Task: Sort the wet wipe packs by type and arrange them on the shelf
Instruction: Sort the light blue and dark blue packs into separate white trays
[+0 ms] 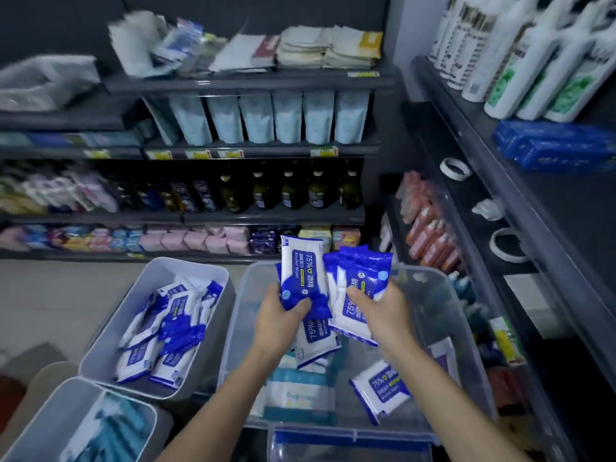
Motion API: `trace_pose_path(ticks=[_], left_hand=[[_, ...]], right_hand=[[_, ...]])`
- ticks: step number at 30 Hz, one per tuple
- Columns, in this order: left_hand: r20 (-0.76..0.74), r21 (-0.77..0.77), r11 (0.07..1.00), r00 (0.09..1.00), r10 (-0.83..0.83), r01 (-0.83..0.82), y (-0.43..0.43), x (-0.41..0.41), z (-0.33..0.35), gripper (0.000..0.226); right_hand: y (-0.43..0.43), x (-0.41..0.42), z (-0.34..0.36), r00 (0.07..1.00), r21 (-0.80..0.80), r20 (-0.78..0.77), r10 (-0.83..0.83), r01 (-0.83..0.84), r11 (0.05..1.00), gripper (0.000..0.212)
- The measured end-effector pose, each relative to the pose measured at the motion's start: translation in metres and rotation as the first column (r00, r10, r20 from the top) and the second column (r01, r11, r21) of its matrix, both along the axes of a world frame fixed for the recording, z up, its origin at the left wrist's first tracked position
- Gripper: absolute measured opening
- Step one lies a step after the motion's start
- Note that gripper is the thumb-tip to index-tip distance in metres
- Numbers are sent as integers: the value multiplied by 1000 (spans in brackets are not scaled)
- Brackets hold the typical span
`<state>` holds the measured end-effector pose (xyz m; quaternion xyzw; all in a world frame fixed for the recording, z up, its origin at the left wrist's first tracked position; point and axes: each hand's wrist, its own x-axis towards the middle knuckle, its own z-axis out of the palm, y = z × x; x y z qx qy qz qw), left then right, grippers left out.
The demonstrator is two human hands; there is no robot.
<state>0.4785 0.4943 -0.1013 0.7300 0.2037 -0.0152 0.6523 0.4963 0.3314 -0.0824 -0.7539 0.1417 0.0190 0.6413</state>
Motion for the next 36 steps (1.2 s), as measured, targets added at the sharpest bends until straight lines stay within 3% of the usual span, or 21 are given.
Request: trace_pose_path(ticks=[4, 10, 17, 23, 28, 33, 36], left_hand=[[40, 5, 995, 994, 100, -100, 60, -10, 18, 31], [28, 71, 970, 973, 230, -231, 149, -24, 18, 27], [-122, 129, 940, 936, 330, -315, 239, -33, -26, 27], [-239, 283, 944, 941, 241, -170, 292, -30, -72, 30], [-296, 386, 922, 943, 150, -26, 315, -17, -106, 27], [-311, 447, 892, 946, 90, 62, 331, 1, -127, 26], [-341, 437, 891, 939, 36, 125, 338, 8, -138, 48]], right_hand=[[55, 8, 4, 987, 214, -116, 114, -87, 973, 13], [150, 16, 5, 922, 325, -264, 284, -193, 926, 19], [261, 21, -33, 863, 196, -334, 380, -331, 923, 17], [317, 26, -89, 807, 125, -502, 312, -289, 949, 11], [344, 33, -124, 808, -22, -531, 257, -316, 948, 11], [364, 46, -144, 819, -167, -466, 333, -452, 876, 10], [369, 49, -144, 803, -242, -429, 413, -543, 804, 15]])
